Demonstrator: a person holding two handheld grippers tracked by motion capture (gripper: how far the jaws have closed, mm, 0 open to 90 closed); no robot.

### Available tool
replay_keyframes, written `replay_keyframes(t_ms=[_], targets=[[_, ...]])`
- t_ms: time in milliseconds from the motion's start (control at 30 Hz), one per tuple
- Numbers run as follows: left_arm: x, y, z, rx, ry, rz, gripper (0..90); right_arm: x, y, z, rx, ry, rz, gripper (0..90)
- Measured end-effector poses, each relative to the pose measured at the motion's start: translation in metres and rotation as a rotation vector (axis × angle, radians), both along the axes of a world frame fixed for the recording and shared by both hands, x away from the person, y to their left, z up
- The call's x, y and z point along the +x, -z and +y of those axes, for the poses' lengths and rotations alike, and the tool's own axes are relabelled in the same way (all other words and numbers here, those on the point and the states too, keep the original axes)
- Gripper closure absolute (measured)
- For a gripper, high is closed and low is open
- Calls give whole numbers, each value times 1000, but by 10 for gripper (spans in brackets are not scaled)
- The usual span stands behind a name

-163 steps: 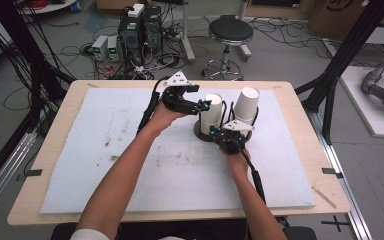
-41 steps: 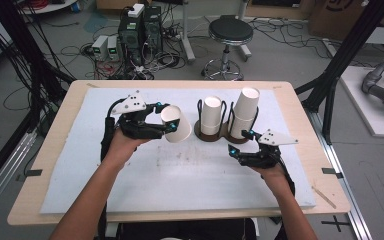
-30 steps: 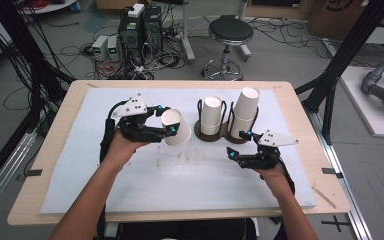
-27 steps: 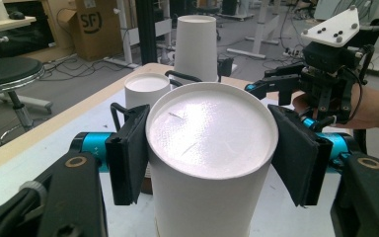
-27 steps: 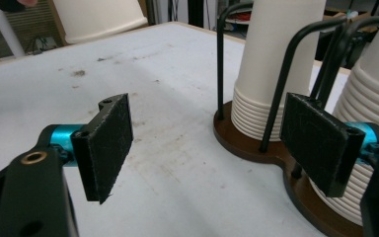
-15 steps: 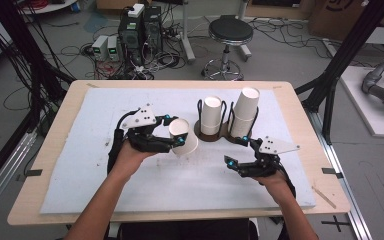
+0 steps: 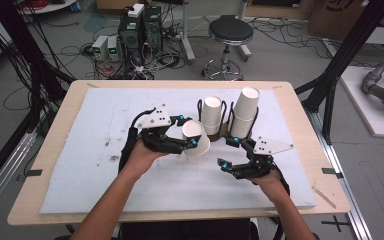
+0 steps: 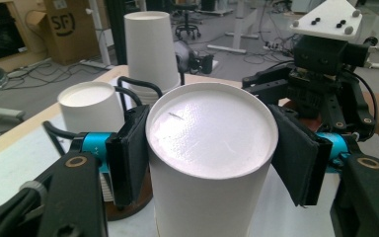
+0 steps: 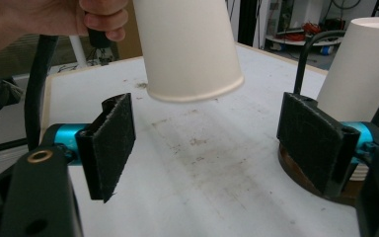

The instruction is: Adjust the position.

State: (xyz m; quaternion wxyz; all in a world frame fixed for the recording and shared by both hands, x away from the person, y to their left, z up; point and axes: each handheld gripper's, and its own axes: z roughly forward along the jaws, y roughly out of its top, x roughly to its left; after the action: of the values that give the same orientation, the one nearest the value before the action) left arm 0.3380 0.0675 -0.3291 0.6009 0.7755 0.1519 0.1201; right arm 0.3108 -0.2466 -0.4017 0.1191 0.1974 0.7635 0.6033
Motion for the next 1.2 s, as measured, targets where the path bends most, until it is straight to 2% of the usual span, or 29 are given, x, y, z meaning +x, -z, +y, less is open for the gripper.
replay_keyframes(t_ms=[67, 133, 233, 500, 600, 633, 867, 900, 933, 1200], targets=[[0, 2, -4, 2, 12, 1, 362, 1, -1, 2, 6, -1, -13, 219], [-1, 3, -7, 18, 17, 6, 362, 1, -1, 3, 11, -3, -12, 217], [-2, 4, -9, 18, 21, 6, 363, 1, -2, 6, 9, -20, -7, 219], [-7, 9, -26, 38, 87, 5, 364, 1, -3, 17, 4, -53, -32, 218], [-8, 10, -31, 28, 107, 13, 364, 2, -4, 22, 2, -73, -38, 205], [-10, 10, -34, 12, 121, 12, 364, 3, -4, 24, -1, -75, -38, 204], [-11, 11, -41, -10, 158, 24, 364, 4, -1, 28, -11, -97, -32, 203], [-10, 12, -42, -16, 164, 29, 365, 6, 0, 27, -10, -101, -22, 258], [-9, 12, -41, -12, 167, 31, 366, 7, 1, 25, -12, -110, -28, 273], [-6, 14, -43, -24, 171, 64, 357, 7, 1, 21, -30, -117, -47, 356]])
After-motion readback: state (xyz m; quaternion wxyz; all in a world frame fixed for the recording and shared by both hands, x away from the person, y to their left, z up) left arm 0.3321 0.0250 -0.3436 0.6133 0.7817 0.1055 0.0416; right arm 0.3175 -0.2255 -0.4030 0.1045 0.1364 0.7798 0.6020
